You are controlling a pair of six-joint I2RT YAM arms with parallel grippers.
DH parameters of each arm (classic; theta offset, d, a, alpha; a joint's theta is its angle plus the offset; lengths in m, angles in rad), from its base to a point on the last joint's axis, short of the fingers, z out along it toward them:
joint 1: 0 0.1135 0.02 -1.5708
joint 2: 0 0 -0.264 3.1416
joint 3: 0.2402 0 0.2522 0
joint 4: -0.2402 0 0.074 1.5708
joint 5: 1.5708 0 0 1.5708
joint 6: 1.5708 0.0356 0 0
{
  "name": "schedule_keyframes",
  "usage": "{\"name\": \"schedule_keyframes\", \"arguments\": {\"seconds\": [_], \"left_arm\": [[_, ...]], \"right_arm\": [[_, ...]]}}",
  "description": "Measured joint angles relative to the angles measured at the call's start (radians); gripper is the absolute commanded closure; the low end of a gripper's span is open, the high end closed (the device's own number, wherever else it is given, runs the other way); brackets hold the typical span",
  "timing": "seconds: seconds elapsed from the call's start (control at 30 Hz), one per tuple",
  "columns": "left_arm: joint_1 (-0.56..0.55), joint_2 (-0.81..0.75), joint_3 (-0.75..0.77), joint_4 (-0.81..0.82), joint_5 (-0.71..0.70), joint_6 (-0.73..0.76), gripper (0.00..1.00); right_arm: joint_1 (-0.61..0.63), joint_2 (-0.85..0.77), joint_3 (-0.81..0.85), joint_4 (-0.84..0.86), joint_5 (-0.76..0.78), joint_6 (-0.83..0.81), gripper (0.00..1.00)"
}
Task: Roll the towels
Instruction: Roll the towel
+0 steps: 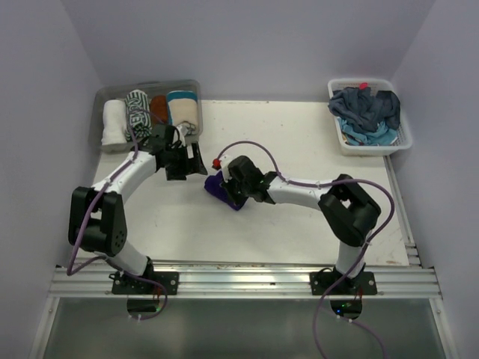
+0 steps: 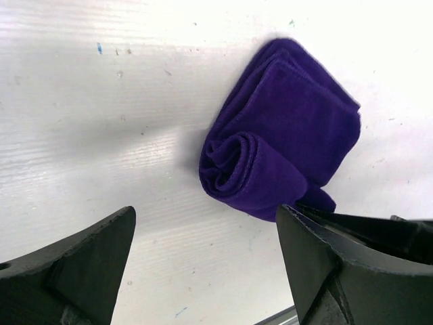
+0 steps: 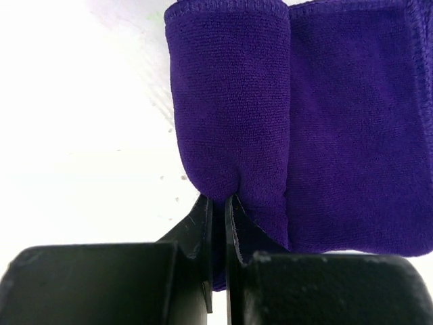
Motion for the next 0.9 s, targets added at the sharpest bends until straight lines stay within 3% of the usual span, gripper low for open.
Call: {"name": "schedule_keyframes", "arguments": {"seconds": [0.3,0.63,0.9], "left_arm": [[0.006,-0.148,-0.120,0.017,0.032,-0.015,0.13],[-0.094,-0.102,-0.196,0.097,0.056,-0.077,0.13],[-0.131,0.012,-0.243,0.216,0.051,-0.151,0.30]], "right_arm": [[-0.129,0.044,0.048,-0.052,-0.397,0.238,1.00],[-0.221,0.121,0.029,0.026,-0.677,0.470,1.00],[-0.235,0.166,0.023,0.096,-0.767,0.568,1.00]]}}
